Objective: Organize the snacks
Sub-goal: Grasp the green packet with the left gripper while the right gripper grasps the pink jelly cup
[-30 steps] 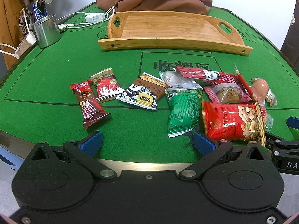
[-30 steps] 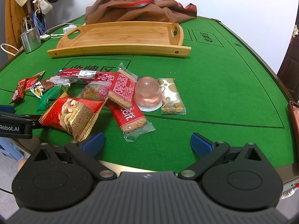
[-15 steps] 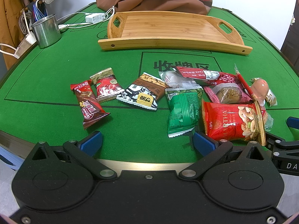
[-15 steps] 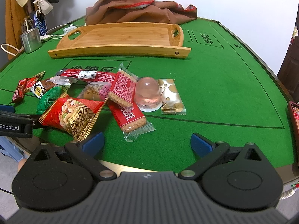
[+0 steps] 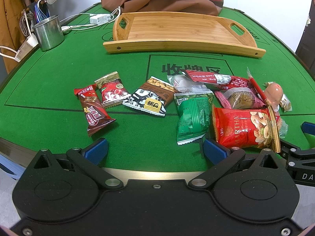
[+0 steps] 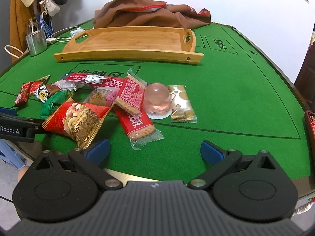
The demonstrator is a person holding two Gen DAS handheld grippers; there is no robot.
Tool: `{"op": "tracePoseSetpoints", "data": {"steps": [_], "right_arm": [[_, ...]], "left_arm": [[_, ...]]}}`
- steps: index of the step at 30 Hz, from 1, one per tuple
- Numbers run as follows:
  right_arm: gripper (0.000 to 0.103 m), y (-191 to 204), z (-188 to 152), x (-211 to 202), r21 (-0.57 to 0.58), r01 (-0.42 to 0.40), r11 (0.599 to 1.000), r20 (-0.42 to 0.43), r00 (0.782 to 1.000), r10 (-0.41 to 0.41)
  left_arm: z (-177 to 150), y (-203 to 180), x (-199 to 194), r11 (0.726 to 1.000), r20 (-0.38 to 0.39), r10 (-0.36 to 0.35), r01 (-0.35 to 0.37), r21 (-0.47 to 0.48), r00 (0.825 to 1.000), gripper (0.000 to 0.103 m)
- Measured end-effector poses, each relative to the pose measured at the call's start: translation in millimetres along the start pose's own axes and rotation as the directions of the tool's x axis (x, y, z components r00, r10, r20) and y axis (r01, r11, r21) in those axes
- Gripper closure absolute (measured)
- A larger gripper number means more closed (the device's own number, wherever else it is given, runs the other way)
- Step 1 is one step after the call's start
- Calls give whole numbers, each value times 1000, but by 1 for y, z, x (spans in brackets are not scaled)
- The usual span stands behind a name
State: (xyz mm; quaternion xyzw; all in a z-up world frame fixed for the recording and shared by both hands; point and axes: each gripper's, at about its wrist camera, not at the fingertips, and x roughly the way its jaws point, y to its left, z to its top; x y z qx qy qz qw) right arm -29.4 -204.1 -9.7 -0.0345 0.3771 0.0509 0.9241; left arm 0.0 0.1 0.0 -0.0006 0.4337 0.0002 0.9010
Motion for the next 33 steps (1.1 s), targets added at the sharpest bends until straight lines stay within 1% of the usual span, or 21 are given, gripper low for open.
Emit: {"op": "tracePoseSetpoints", "data": {"steps": [8,13,18,23,26,28,30,33], "right_arm": [[0,-1,-2,0,-13,-16,1000,15,1000,16],[0,-3,-4,0,-30,-34,999,27,999,34],[0,-5,-5,1,-43,-53,998,43,998,55],[0,-6,1,0,-52,-62,997,25,998,63],[0,-9,5,-8,-61,-54,997,60,997,58],[0,-10,7,-14,-80,-34,996,94,995,42],[0,-11,10,-18,-99,-13,995,123,992,26],[4,-13,16,-18,-114,18,993,149,989,-1]], "left_arm": [[-1,4,2,1000,28,-15,15,20,999,0],[1,6,5,998,38,-39,37,50,999,0],[-2,9,6,995,70,-69,63,82,995,0],[-1,9,7,995,60,-68,64,76,996,0],[1,11,4,995,52,-83,80,59,995,1],[2,14,1,993,59,-117,115,34,991,2],[4,18,-4,989,74,-145,144,16,987,4],[7,18,-12,988,104,-151,150,24,983,7]]}}
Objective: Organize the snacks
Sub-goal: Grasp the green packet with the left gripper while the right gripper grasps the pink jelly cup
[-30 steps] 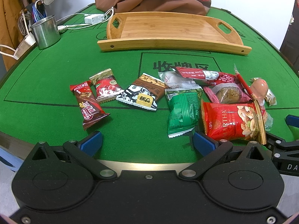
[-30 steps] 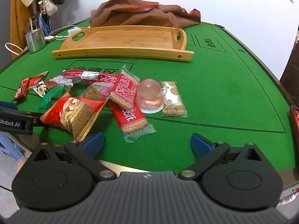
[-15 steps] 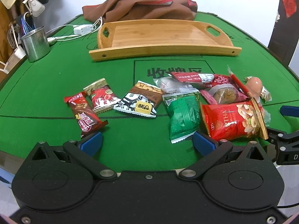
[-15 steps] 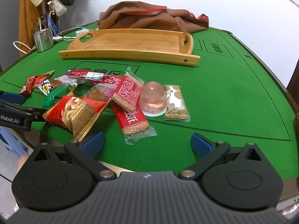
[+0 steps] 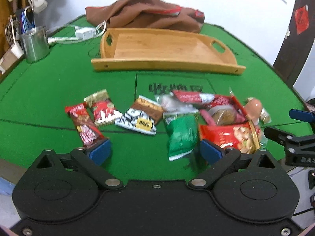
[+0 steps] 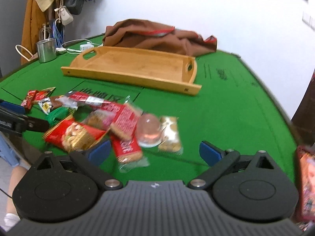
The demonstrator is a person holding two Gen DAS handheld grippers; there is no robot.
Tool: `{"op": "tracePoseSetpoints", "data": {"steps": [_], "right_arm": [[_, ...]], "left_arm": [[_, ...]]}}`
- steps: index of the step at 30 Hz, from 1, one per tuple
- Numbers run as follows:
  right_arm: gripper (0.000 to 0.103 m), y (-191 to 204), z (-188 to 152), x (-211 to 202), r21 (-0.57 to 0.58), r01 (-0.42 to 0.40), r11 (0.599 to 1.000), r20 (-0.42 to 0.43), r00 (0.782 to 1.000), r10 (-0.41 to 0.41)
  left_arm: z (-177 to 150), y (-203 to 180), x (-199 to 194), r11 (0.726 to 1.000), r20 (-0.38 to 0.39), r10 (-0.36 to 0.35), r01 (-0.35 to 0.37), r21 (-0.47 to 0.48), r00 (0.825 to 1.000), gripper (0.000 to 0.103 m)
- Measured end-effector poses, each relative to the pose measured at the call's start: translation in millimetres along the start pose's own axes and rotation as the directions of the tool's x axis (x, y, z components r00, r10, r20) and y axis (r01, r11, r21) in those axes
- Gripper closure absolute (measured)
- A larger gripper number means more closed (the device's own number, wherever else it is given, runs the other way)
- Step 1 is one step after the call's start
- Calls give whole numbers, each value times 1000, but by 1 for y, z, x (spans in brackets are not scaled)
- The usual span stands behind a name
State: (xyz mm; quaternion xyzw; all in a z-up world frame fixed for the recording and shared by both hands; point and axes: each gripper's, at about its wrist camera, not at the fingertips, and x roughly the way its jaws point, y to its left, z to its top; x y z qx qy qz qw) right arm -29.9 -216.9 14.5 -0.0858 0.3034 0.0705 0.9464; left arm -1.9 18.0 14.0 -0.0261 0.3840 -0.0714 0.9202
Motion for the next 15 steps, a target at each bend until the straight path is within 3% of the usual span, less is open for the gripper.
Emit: {"op": "tracePoseSetpoints", "data": {"steps": [5,7,9,10,15], "right_arm": [[8,-7,7,6,8,20,1000,21,1000,-20],[11,-8,10,10,9,34,999,29,999,-35],[16,-9,12,13,15,43,999,31,999,-44],[19,-10,12,16,20,44,999,27,999,-45],[33,-9,14,24,31,16,999,11,1000,-16]], "left_arm": [[7,-6,-7,999,36,-14,13,31,999,19],[9,-7,-6,999,34,-23,22,26,999,29],[11,-8,-5,999,25,-34,34,23,999,50],[11,-9,-4,999,20,-36,36,22,999,54],[12,-17,0,998,21,-41,40,38,999,58]]}}
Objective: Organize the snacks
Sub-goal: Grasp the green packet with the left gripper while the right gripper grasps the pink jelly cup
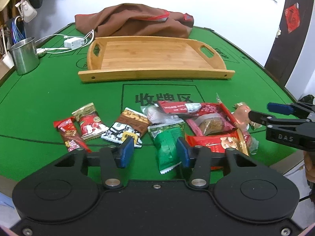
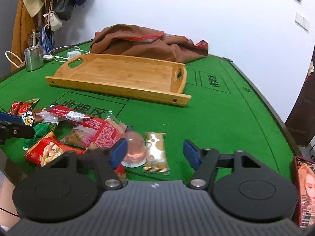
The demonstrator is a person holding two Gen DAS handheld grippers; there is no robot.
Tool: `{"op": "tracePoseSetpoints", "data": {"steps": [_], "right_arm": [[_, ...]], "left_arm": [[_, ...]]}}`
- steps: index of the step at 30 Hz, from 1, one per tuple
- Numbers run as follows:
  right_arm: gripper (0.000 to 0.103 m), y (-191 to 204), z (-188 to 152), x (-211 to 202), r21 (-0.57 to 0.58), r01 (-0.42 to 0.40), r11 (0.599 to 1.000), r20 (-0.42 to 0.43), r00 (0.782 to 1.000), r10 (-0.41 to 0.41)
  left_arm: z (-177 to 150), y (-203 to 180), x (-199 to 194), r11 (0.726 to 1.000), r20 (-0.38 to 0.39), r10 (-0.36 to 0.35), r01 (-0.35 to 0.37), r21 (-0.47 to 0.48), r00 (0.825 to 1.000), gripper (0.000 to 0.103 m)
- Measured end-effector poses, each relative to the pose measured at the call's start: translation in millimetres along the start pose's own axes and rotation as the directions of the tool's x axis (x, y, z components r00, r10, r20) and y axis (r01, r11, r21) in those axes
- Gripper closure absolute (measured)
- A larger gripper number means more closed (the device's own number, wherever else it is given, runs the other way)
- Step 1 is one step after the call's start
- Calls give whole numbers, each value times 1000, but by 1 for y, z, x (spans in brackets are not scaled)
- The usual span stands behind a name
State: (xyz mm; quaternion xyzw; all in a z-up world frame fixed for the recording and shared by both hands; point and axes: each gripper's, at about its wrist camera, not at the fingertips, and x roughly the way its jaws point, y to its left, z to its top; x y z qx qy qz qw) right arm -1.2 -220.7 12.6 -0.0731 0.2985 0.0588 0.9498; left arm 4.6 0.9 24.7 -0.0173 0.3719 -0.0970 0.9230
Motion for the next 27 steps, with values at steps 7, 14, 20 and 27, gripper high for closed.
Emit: {"op": "tracePoseSetpoints", "data": {"steps": [7,14,20,27], "right_arm": [[48,8,3,4,-5,-48,999,-4,999,48],[59,15,4,13,-21,-64,998,-14,998,64],[62,19,3,17,-32,-64,997,-20,998,63],[61,21,3,20,-48,-55,997,-12,998,55]], "left_arm": [[4,-5,0,999,0,-41,41,-22,999,58],[1,-8,12,998,-36,-48,46,-38,998,58],[-1,-6,21,997,-50,-48,45,-57,998,72],[1,-6,27,998,-54,-43,40,-57,998,67]]}}
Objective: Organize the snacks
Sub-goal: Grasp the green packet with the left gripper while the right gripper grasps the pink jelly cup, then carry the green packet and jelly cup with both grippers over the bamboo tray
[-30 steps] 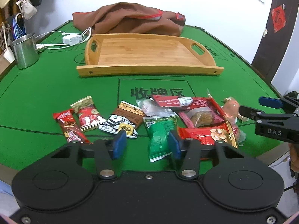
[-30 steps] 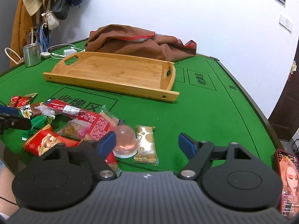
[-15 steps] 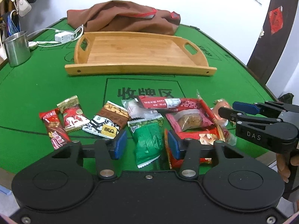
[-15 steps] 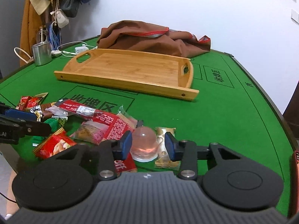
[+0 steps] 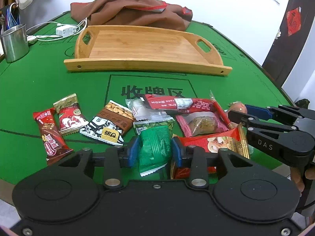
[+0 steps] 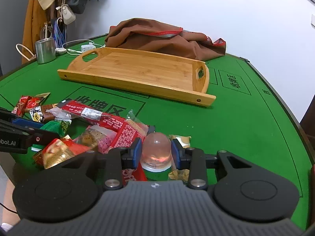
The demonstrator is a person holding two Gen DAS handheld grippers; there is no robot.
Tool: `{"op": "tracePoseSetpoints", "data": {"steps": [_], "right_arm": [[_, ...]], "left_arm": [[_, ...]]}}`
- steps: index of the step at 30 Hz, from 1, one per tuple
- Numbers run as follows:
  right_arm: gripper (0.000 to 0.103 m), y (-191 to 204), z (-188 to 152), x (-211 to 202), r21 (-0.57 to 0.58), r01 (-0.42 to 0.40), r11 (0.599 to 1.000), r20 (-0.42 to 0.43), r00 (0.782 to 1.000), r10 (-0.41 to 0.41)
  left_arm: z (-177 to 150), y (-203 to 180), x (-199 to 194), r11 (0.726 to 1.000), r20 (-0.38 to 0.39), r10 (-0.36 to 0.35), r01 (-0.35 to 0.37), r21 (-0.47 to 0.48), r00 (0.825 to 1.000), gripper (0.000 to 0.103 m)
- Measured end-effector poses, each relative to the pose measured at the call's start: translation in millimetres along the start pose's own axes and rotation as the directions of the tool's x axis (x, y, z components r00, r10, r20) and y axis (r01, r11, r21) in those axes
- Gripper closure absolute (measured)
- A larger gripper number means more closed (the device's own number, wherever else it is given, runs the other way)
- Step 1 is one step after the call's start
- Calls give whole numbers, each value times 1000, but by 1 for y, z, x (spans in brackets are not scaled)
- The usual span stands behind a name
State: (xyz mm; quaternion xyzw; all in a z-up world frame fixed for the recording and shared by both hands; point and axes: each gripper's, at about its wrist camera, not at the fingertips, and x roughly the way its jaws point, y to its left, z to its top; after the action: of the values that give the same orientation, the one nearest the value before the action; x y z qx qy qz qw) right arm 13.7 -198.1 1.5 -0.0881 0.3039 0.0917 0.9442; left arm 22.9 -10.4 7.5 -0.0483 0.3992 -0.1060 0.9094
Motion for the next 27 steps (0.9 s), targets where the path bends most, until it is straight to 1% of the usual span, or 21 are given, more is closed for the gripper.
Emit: {"op": "tracePoseSetpoints", "data": {"steps": [3,8,11,12,13,14,17,20,23,27], "right_arm": [[59,1,0,3,-1,1,1000,0,1000,-1],[53,1,-1,7,-14,1,1000,-2,1000,-1],[53,3,-2,10,-25,5,1000,-5,1000,-5],[54,3,-2,10,-25,7,1000,-5,1000,-7],[62,3,-1,11,-21,10,1000,-6,1000,-11],[64,3,-1,11,-12,15,1000,-8,1000,-15],[64,1,2,11,20,16,1000,-23,1000,-16],[65,-3,5,8,46,7,999,-21,1000,-6],[65,-6,10,2,55,3,999,3,1000,-3],[65,-8,17,-6,48,18,999,43,999,-20]], "left_arm": [[1,-2,2,1000,8,8,-9,12,1000,66],[4,-1,4,1000,6,-8,8,10,1000,70],[4,1,3,1000,6,-12,12,15,1000,71],[4,0,2,1000,8,-11,11,19,1000,72],[4,0,1,1000,11,-8,8,23,1000,72],[4,-1,0,1000,15,-5,5,26,1000,72],[6,-1,-4,999,30,3,-4,34,1000,72],[8,0,-11,999,47,2,-4,40,999,72],[10,1,-18,999,65,6,-10,49,998,73],[14,2,-24,999,76,2,-6,52,997,73]]}}
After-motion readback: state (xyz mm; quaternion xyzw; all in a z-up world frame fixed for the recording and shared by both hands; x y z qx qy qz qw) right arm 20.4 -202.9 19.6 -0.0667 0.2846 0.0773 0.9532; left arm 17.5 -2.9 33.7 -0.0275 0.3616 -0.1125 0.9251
